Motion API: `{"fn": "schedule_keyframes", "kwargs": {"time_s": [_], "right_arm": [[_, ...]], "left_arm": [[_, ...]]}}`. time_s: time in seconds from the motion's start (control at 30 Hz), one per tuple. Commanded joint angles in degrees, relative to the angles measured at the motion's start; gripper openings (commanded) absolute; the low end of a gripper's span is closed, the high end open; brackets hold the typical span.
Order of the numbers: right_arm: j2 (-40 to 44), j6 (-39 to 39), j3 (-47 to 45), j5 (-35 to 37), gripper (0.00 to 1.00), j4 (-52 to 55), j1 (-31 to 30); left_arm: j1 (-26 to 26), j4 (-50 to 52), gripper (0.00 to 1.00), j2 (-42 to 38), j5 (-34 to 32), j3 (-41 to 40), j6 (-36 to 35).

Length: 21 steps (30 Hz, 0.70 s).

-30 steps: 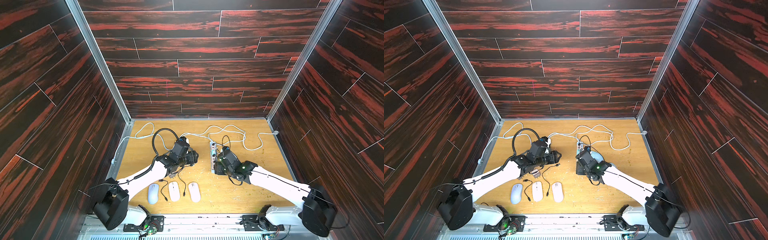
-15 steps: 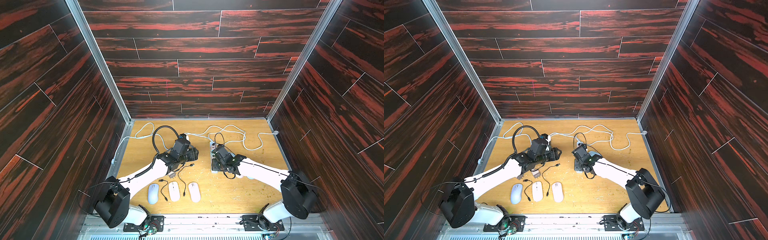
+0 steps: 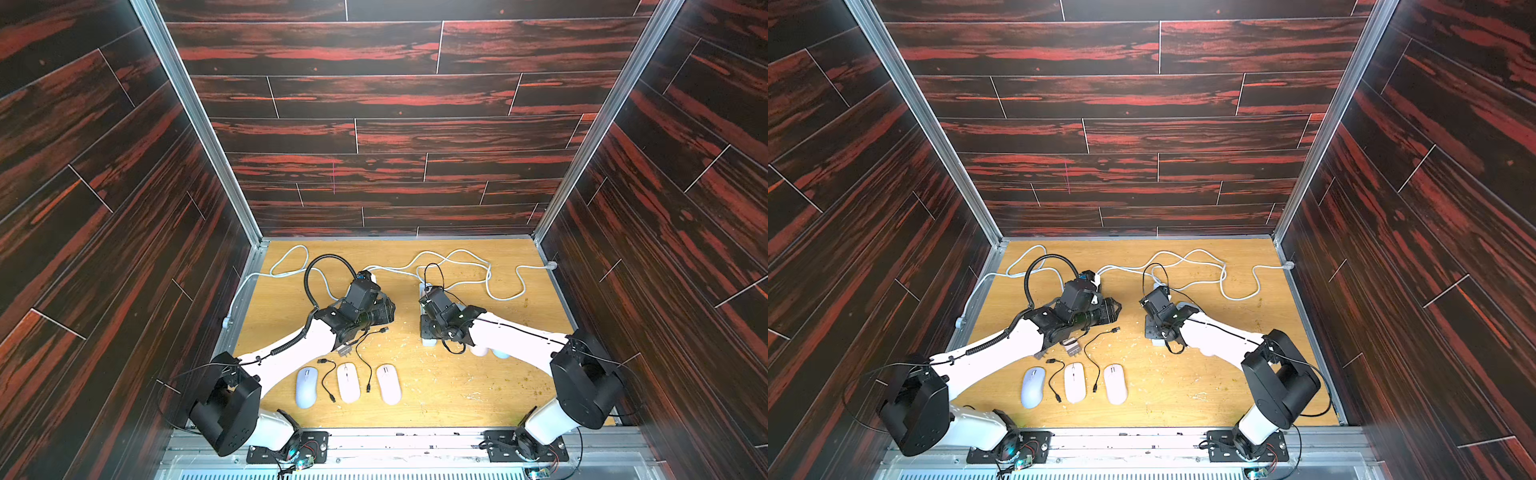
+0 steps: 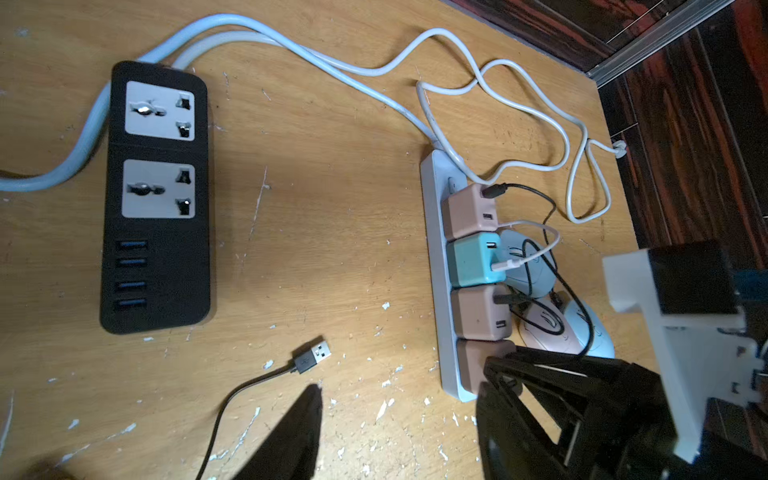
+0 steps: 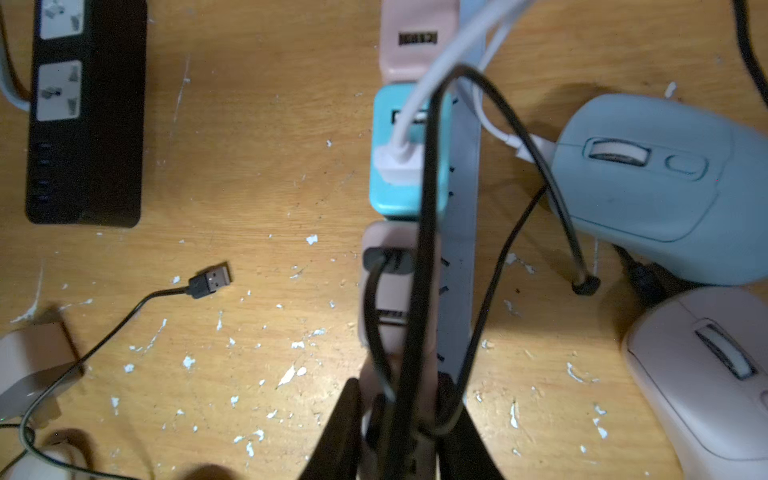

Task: Unplug the wireless mouse
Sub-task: Remove the plug from the socket.

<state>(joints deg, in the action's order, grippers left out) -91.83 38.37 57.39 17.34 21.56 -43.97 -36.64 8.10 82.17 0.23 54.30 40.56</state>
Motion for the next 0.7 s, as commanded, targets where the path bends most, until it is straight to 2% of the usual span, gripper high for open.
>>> {"fn": "schedule_keyframes", "kwargs": {"time_s": [0.0,0.13,0.5,0.67], "right_arm": [[0.48,0.3,0.66,-0.37,0.19,0.55,0.03],[1.72,0.48,1.37,-0.2,0.12,1.06,0.08],[3.85,0.08,3.97,0.07,0.04,4.37,0.08],[4.57,1.7,3.4,-3.78,0.02,2.59,1.5]], "left_arm": [[0.34,-0.98,0.6,0.51,0.91,-0.81,0.79],[0.34,-4.31,0.6,2.63,2.73,-2.76,2.46],[0.28,-6.94,0.6,5.18,4.7,-3.72,2.69],[-0.41,-13.48,0.6,7.87,11.33,-5.57,3.38]]}}
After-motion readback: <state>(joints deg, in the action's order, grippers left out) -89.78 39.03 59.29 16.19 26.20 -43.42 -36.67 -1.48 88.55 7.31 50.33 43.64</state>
